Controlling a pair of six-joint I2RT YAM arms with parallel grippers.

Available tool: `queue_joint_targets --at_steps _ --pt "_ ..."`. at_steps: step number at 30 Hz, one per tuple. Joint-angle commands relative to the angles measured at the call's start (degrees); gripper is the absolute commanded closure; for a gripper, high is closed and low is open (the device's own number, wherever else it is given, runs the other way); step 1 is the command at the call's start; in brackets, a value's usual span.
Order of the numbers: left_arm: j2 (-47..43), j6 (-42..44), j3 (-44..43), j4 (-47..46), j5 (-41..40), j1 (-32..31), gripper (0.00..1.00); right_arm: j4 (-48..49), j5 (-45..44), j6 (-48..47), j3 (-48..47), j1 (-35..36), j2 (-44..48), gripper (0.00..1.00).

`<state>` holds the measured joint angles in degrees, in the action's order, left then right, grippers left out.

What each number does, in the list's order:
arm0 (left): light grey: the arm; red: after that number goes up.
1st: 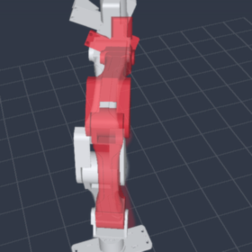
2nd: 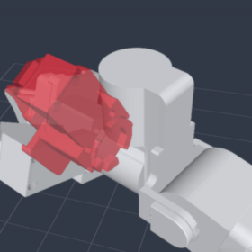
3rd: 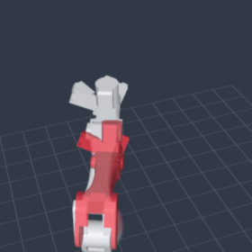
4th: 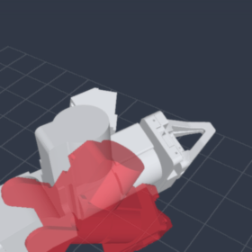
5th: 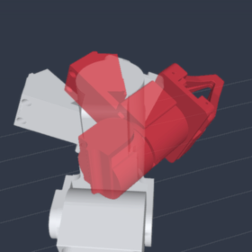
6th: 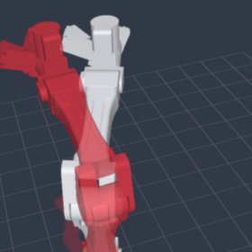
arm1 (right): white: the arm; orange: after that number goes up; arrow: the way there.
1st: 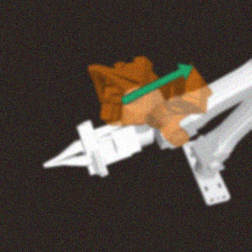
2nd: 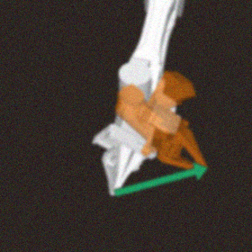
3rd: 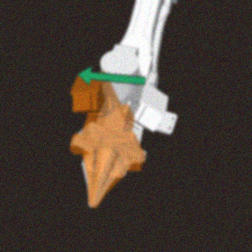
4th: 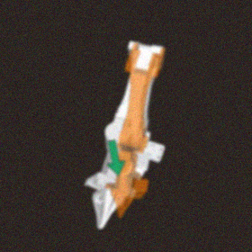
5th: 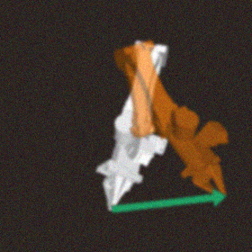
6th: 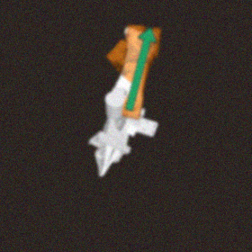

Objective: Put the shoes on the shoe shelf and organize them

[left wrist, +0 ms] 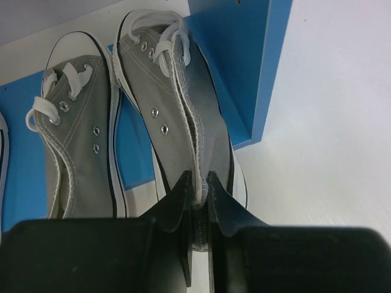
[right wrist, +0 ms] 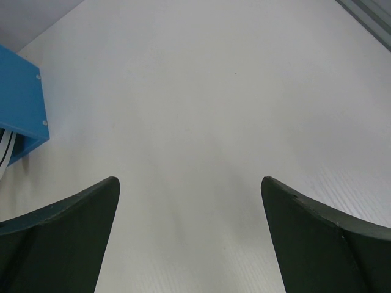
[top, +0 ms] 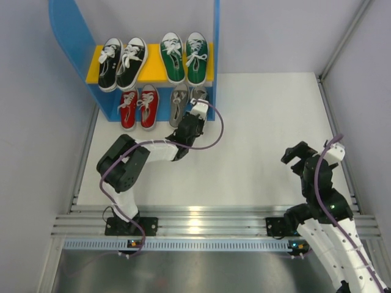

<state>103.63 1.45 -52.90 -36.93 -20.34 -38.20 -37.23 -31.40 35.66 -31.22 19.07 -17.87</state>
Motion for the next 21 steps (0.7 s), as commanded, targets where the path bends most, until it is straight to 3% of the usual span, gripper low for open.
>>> queue_joint_targets --at_steps 1,11,21 --pt "2.4 1.5 -5.3 -11.1 -0.1 1.8 1.00 1.9 -0.2 -1.0 -1.2 0.7 -1.0 0.01" --pt "9.5 0.6 -9.9 -10.8 1.0 5.4 1.00 2.3 -0.5 -1.4 -1.1 0.7 -2.8 0.01" --pt "9.0 -6.9 -4.6 -10.8 0.6 5.9 1.00 2.3 -0.2 -1.2 -1.1 0.7 -2.7 0.00"
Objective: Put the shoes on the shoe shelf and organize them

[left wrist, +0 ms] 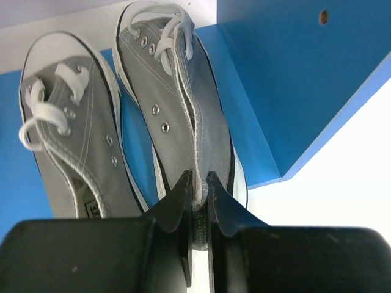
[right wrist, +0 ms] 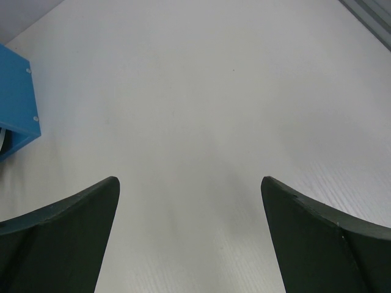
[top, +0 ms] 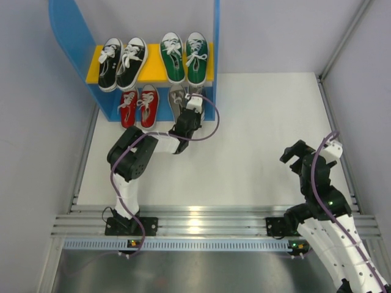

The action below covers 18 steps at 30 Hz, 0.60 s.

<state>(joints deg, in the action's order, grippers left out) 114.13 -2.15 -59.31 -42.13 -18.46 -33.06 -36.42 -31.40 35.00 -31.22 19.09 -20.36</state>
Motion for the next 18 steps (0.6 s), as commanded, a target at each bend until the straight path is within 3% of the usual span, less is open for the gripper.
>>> queue_joint_targets --at_steps 1,8,18 --pt "-2.2 -4.8 2.4 -5.6 -1.6 0.5 1.00 1.4 -0.2 -0.6 -1.1 0.8 -0.1 0.01" --pt "-2.4 -7.9 6.7 -5.5 -2.4 -0.5 1.00 1.2 0.1 -0.4 -1.1 0.7 0.8 0.00" --pt "-7.0 -4.9 9.0 -1.8 -1.2 -1.0 1.00 1.4 0.3 -0.1 -0.9 0.8 1.4 0.01"
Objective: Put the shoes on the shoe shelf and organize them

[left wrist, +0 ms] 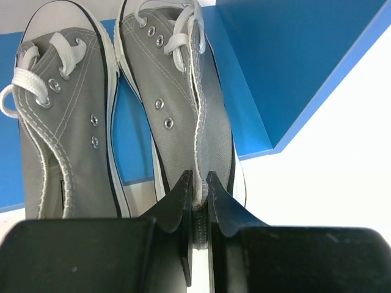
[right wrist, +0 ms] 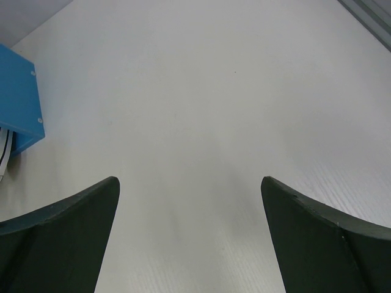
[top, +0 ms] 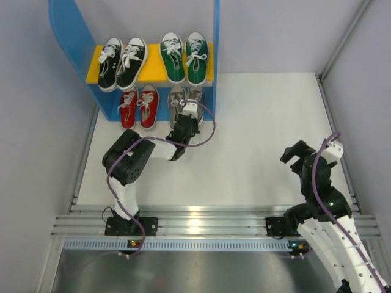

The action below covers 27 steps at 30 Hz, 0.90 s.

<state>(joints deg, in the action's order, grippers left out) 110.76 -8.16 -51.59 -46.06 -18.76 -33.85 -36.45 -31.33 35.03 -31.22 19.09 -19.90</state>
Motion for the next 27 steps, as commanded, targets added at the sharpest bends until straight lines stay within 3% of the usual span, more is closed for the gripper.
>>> queue_joint_targets --at_steps 1,11,12,14,17,18,19,27 --pt "-3.7 1.3 1.2 3.1 -1.1 -0.3 1.00 1.5 0.2 -0.1 -0.7 0.6 0.9 0.00" --pt "-3.4 1.1 1.1 6.0 0.4 -0.2 1.00 1.6 0.3 -0.2 -0.5 0.7 1.0 0.01" --pt "-3.6 1.1 1.2 6.2 0.3 -0.3 0.85 1.6 0.4 -0.2 -0.5 0.7 0.9 0.01" --pt "-4.0 1.0 1.7 6.2 0.0 -0.3 0.73 1.6 0.3 -0.2 -0.5 0.7 0.9 0.01" --pt "-5.0 0.5 2.0 6.2 -0.6 -0.3 0.42 1.7 0.4 -0.2 -0.4 0.7 0.7 0.01" --pt "-6.0 0.3 2.0 6.2 -0.7 -0.3 0.14 1.7 0.4 -0.2 -0.4 0.7 0.8 0.01" --pt "-6.3 0.3 2.1 6.2 -0.7 -0.3 0.01 1.8 0.4 -0.2 -0.4 0.7 0.7 0.01" --pt "-16.6 -0.5 1.9 10.2 -0.1 -1.0 0.01 1.6 0.4 -0.1 -0.4 0.6 1.2 0.01"
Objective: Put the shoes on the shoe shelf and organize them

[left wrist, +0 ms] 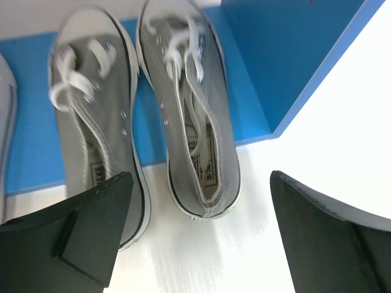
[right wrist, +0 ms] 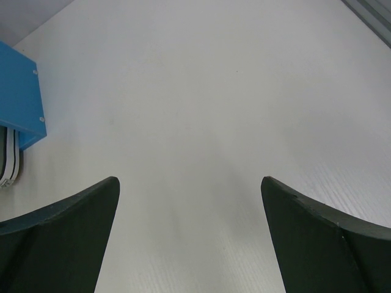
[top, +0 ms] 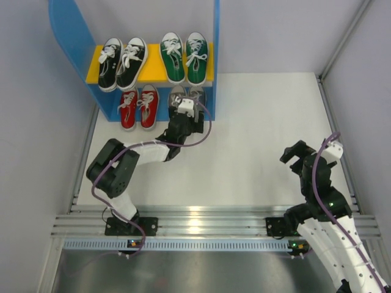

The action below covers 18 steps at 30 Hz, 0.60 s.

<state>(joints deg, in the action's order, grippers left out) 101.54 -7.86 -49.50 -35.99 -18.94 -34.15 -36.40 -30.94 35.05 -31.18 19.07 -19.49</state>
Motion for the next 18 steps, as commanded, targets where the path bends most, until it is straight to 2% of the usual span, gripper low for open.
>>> queue_joint_targets --at_steps 1,6,11,17,18 --pt "-8.8 -0.8 -0.2 1.1 0.5 -1.1 0.01 1.7 0.1 -0.2 -0.5 0.7 0.8 0.01" --pt "-19.9 -4.2 -0.2 11.9 3.8 -4.7 0.01 2.0 0.3 0.1 -0.1 0.7 0.9 0.01" --pt "-34.6 -10.0 2.7 21.6 12.7 -7.8 0.01 4.2 3.2 0.5 0.2 0.6 1.1 0.00" --pt "-49.2 -9.7 0.1 34.8 18.3 -9.5 0.01 9.8 10.6 -1.6 0.1 0.7 -0.1 0.01" --pt "-50.4 -9.5 -0.9 35.7 21.2 -9.6 0.01 10.2 13.0 -2.4 -0.4 0.7 -0.6 0.01"
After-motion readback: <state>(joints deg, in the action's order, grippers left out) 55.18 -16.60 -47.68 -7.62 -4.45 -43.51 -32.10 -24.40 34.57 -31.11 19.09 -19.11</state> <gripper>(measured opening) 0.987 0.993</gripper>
